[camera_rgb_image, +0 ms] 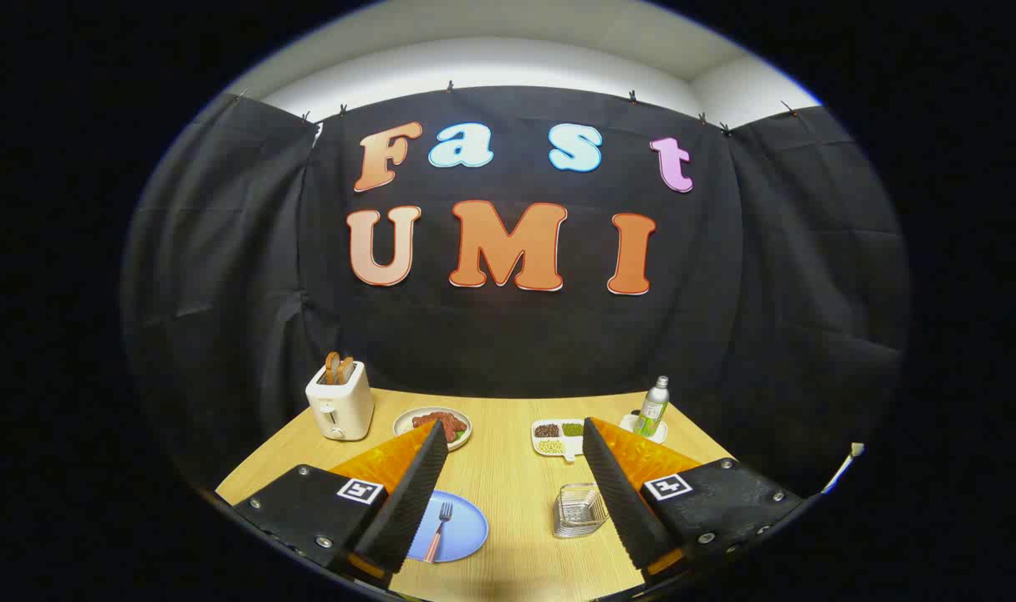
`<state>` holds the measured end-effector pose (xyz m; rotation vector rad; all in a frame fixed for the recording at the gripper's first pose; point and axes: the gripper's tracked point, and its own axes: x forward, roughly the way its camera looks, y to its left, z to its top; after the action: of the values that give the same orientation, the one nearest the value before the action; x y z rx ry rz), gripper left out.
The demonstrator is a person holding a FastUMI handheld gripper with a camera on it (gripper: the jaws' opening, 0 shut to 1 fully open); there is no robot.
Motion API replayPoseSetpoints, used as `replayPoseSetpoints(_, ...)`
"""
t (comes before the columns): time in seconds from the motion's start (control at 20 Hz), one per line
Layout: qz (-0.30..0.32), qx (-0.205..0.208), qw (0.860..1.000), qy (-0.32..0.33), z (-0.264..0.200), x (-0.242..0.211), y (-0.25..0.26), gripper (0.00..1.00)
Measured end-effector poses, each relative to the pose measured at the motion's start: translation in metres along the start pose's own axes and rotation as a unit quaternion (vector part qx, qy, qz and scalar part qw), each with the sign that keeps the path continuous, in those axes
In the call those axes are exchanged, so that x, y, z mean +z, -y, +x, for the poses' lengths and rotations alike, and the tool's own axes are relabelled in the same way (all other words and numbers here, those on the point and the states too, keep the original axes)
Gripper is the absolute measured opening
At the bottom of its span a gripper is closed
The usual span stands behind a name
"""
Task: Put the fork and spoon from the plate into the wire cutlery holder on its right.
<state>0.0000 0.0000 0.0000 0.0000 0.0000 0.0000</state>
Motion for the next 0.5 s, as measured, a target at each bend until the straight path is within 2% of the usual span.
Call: replayPoseSetpoints(0.5,0.0,0.013,1.0,-0.006,0.001,-0.005,-0.025,0.98)
